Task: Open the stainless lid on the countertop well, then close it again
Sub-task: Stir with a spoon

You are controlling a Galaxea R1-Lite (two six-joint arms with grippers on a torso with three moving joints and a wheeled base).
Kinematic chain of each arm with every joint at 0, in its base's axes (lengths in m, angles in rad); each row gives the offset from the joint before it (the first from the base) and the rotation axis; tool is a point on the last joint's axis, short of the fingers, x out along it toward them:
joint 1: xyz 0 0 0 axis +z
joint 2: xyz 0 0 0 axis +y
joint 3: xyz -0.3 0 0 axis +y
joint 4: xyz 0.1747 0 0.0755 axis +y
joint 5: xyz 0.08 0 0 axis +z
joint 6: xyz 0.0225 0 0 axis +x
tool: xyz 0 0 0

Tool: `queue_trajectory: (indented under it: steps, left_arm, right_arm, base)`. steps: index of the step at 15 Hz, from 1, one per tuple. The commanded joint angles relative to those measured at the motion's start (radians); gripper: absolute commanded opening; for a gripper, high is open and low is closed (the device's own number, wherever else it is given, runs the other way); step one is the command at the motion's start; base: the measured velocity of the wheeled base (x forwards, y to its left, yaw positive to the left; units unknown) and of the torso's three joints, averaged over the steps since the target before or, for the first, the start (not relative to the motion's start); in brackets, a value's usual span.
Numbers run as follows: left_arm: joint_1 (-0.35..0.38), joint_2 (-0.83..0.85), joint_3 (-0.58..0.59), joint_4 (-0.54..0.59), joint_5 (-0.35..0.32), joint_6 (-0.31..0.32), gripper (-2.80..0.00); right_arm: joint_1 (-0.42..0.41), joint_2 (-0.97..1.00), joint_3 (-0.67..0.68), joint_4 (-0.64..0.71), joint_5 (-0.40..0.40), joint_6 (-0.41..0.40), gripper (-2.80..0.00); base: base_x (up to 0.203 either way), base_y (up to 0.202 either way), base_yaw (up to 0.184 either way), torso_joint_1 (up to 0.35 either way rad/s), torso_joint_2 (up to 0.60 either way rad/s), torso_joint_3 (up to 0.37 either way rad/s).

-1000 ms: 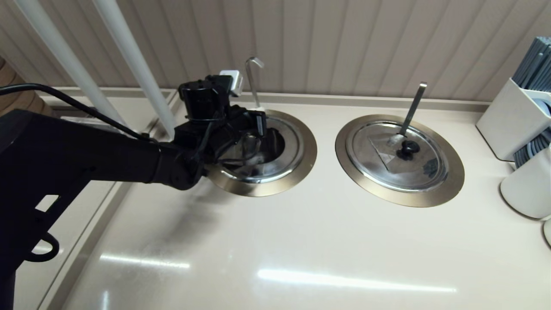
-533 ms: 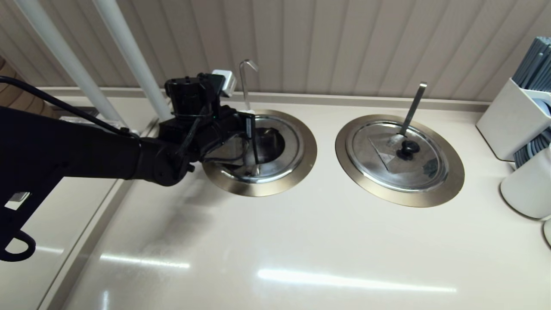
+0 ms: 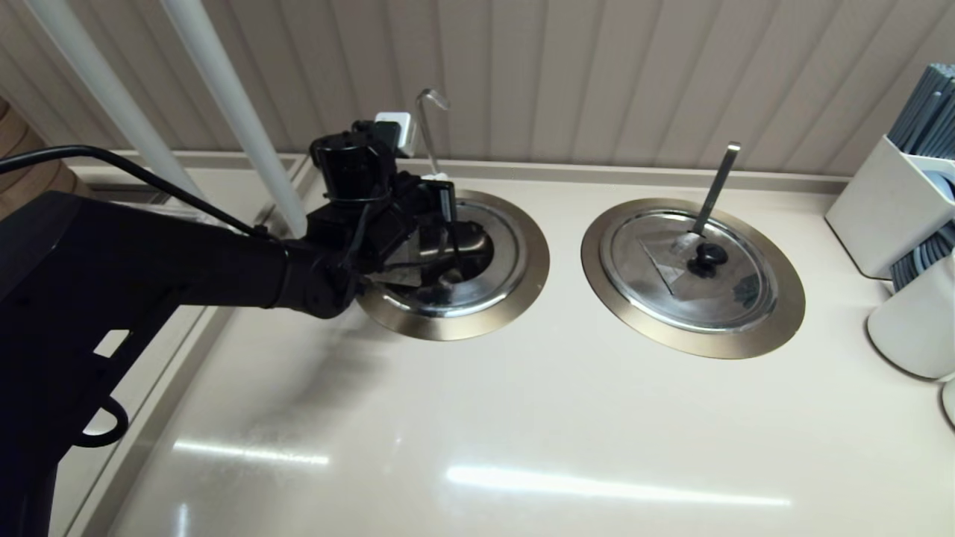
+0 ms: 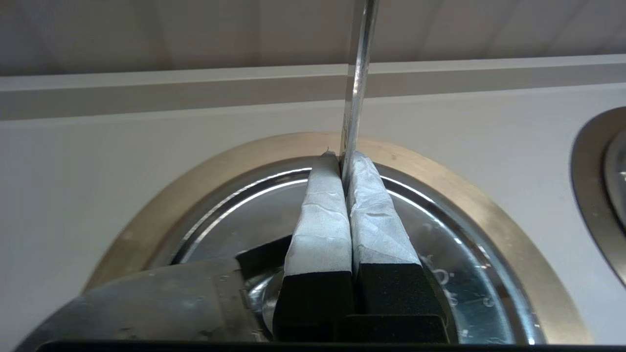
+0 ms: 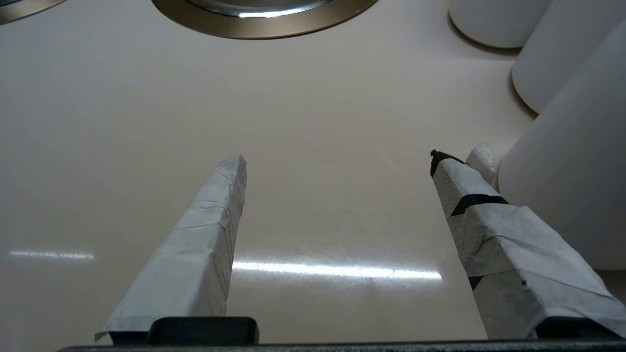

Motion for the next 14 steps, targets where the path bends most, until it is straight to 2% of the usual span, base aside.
queue_trajectory:
  steps: [1, 4, 5, 6, 8, 10, 11, 12, 14]
  left_arm:
    - [-0.014, 0.004, 0.000, 0.007, -0.007, -0.026, -2.80]
    - [-0.016, -0.054, 0.016, 0.107, -0.062, -0.119, -2.80]
    - [-0.011, -0.067, 0.041, 0.116, -0.069, -0.120, -2.80]
    - [-0.001, -0.071, 0.059, 0.118, -0.069, -0.089, -2.80]
    - [0.020, -0.058, 0.077, 0.111, -0.060, 0.033, -2.80]
    - [0.025, -0.025, 0.074, 0.109, -0.012, 0.083, -2.80]
    - [0.025, -0.006, 0.065, 0.108, 0.021, 0.127, -2.80]
    - [0.024, 0.008, 0.050, 0.108, 0.034, 0.139, -2.80]
    - [0.022, 0.033, -0.010, 0.108, 0.037, 0.124, -2.80]
  right_arm:
    - [0.000, 0.002, 0.006, -0.001, 0.000, 0.000, 0.00]
    - [0.000, 0.002, 0.006, -0.001, 0.000, 0.000, 0.00]
    - [0.000, 0.002, 0.006, -0.001, 0.000, 0.000, 0.00]
    - [0.000, 0.002, 0.006, -0.001, 0.000, 0.000, 0.00]
    - [0.000, 0.002, 0.006, -0.001, 0.000, 0.000, 0.00]
    - [0.000, 0.002, 0.006, -0.001, 0.000, 0.000, 0.00]
    - [0.000, 0.002, 0.007, -0.001, 0.000, 0.000, 0.00]
    - [0.000, 0.002, 0.006, -0.001, 0.000, 0.000, 0.00]
    - [0.000, 0.002, 0.006, -0.001, 0.000, 0.000, 0.00]
  base:
    - [0.000, 0.000, 0.000, 0.000, 0.00, 0.000]
    - [0.000, 0.000, 0.000, 0.000, 0.00, 0.000]
    - [0.000, 0.000, 0.000, 0.000, 0.00, 0.000]
    - [0.000, 0.000, 0.000, 0.000, 0.00, 0.000]
    - [0.000, 0.000, 0.000, 0.000, 0.00, 0.000]
    - [0.000, 0.000, 0.000, 0.000, 0.00, 0.000]
    - [0.000, 0.000, 0.000, 0.000, 0.00, 0.000]
    - [0.000, 0.000, 0.000, 0.000, 0.00, 0.000]
    - [0.000, 0.000, 0.000, 0.000, 0.00, 0.000]
